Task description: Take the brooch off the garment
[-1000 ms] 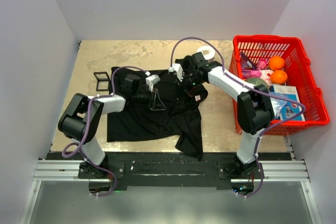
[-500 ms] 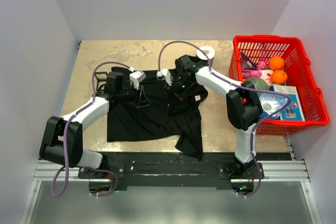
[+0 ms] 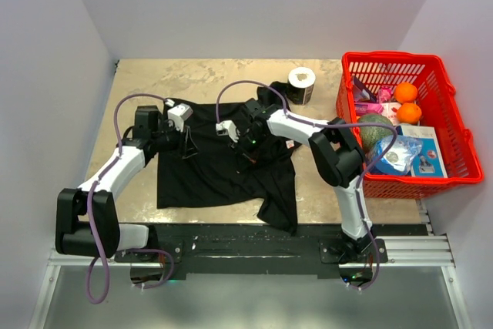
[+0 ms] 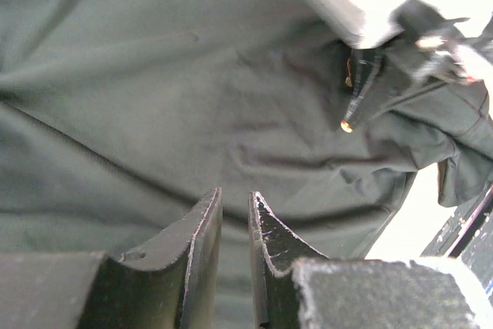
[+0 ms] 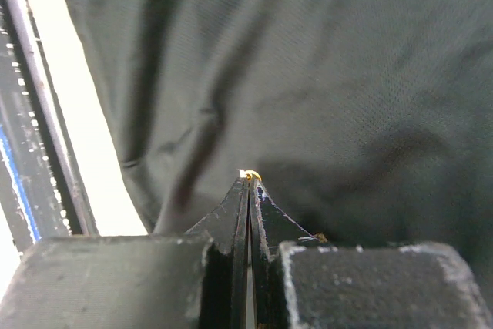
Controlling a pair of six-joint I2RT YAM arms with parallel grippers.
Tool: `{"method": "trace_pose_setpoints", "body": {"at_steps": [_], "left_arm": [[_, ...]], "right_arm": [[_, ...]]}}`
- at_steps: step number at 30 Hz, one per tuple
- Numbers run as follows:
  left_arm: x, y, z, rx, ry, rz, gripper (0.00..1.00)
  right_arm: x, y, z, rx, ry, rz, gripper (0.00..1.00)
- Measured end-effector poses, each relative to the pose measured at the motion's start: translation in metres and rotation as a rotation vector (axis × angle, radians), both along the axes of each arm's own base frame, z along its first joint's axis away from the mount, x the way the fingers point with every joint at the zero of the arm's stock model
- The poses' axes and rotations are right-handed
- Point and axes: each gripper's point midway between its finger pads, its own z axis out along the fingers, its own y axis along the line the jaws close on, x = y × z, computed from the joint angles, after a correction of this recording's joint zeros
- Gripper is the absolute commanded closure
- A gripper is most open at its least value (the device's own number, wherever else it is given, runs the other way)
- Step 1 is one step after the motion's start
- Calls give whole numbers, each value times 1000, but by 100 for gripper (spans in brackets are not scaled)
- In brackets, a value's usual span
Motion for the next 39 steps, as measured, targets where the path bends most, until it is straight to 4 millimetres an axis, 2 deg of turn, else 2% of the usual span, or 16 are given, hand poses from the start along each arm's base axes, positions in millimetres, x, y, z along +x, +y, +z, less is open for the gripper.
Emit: {"method": "trace_pose_setpoints", "body": {"at_steps": [4,10,15,22,31,36,39], "left_arm": [[-2,1,-2,5,6,-7,74],[-2,0,-2,5,6,-9,74],[-2,0,-2,1,6,-12,74],[-3,-2,-5,-5,20,-19,74],[-2,-4,-3,-15,10,-27,74],[-1,-4,-2,-20,5,-30,74],[-1,-6,-1,-28,3,-31,74]], "right_arm": [[-1,-3,-15,-33,25,-11,100],[0,-3,-16,-37,25,-20,100],[0,-4,-17,-43,24,-23,87],[2,-5,-16,-52,13,-26,78],[6,-10,-9,-67,-29,-35,76],[9,-9,6,-50,-63,-39,76],[13,-13,16,-57,-112,-48,68]]}}
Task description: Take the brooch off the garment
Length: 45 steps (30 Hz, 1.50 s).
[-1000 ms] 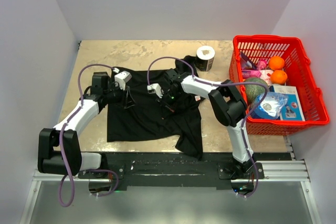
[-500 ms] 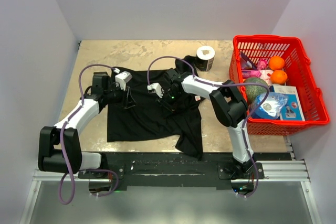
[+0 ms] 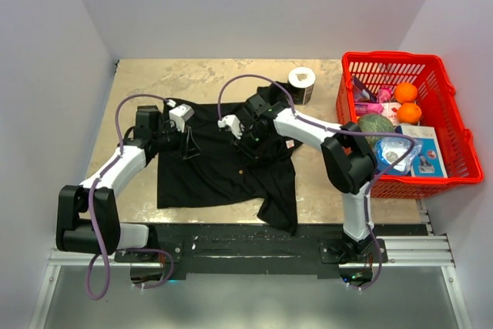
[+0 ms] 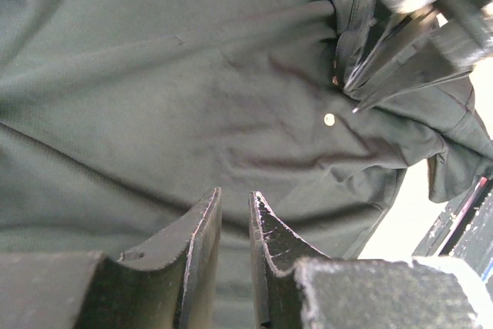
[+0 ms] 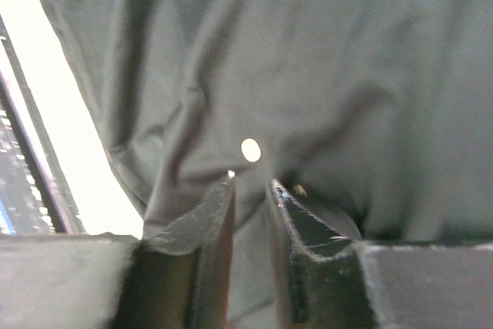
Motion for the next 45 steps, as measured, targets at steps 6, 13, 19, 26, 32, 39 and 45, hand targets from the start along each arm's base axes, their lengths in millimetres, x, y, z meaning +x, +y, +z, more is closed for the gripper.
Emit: {"method": "trace_pose_setpoints", "body": {"at_steps": [6,13,19,26,32,39,45], "left_arm": [[0,-2,-4,-18,18,2,74],[2,-4,-10,-33,36,8,73],[1,-5,-25,-42,104,24,74],[2,-6,-34,-50,143,38,73],[-1,-5,-53,-41,205,44,73],[-4,-3,-71,-28,263,58,74],[-4,-1,-75,-13,271,69,74]], "right_arm": [[-1,-31,16,-66,-148,0,62],[2,-46,16,-98,-233,15,59],[6,-44,4,-115,-257,30,56],[12,-44,-5,-123,-290,51,53],[10,-42,-9,-117,-310,93,53],[11,-39,-25,-135,-311,125,94],[9,-46,-21,-154,-327,126,100]]}}
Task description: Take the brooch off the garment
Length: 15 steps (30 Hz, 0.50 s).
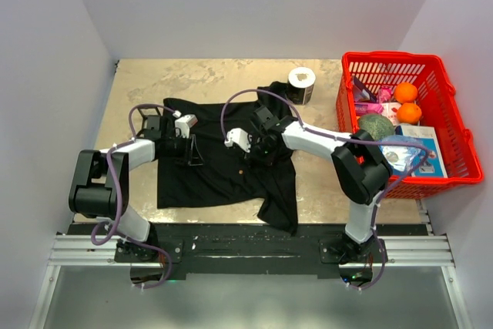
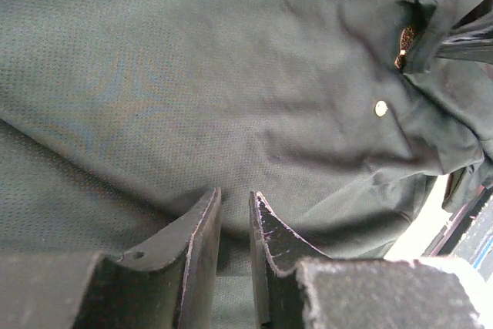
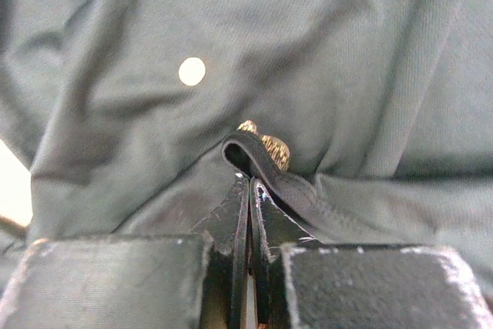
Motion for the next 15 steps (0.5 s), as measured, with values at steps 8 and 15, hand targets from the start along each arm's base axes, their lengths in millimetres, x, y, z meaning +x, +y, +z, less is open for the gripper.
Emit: {"method": "trace_pose_setpoints", "body": {"at_steps": [8,15], "left_arm": [[-5,2,-5,8,14,4,73],[-4,-31,21,-65,-96,-110,72]], "right_arm": [[-11,-7,53,69,-28,-39,100],[-20,-21,58,80,29,-85,100]]}}
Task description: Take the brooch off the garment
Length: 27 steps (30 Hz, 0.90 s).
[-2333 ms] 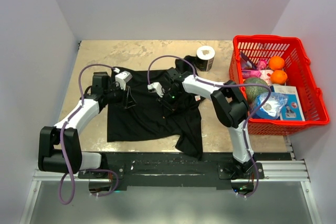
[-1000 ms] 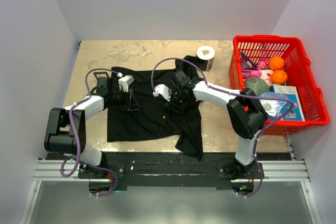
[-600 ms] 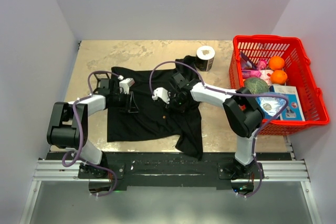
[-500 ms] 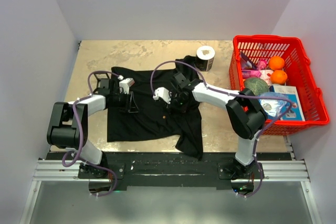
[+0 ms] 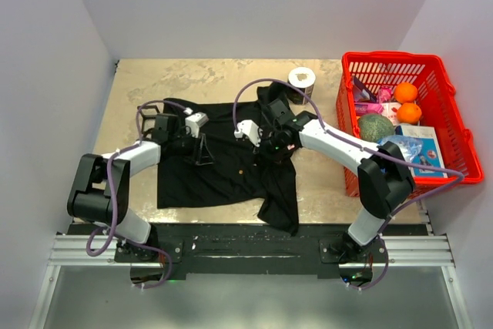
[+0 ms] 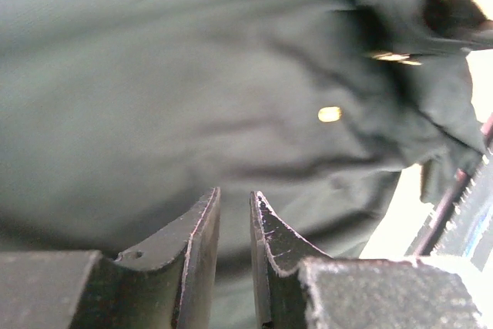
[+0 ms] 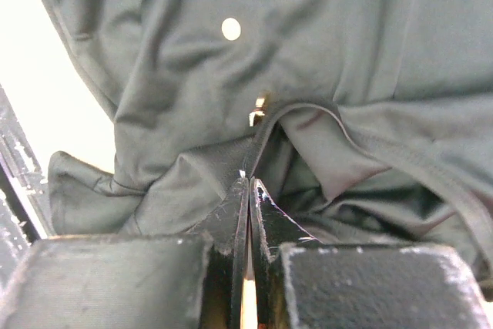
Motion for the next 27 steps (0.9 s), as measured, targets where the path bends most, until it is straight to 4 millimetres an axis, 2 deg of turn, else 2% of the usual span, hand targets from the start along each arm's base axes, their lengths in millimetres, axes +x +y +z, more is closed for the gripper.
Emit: {"method": "trace_pose_setpoints", "body": {"at_steps": [3,6,10,15,20,27], "left_arm": [[-1,-35,16,-50,-46,-104,70],[8,-75,33,-115,-97,-186,65],[11,-105,34,-150,-127,-223,60],[11,-131,36,-149,-176,-225,60],[10,-143,41,-168,-215,-244,62],[0,-153,19,-143,-177,-270,62]], "right_arm": [[2,-8,-5,-9,35,-36,100],[6,-15,-6,7,69,-79,100],[14,-22,-1,65,128,-154,100],[20,-24,9,139,189,-220,100],[17,-15,10,183,253,-239,100],[17,-10,16,227,307,-271,100]]}}
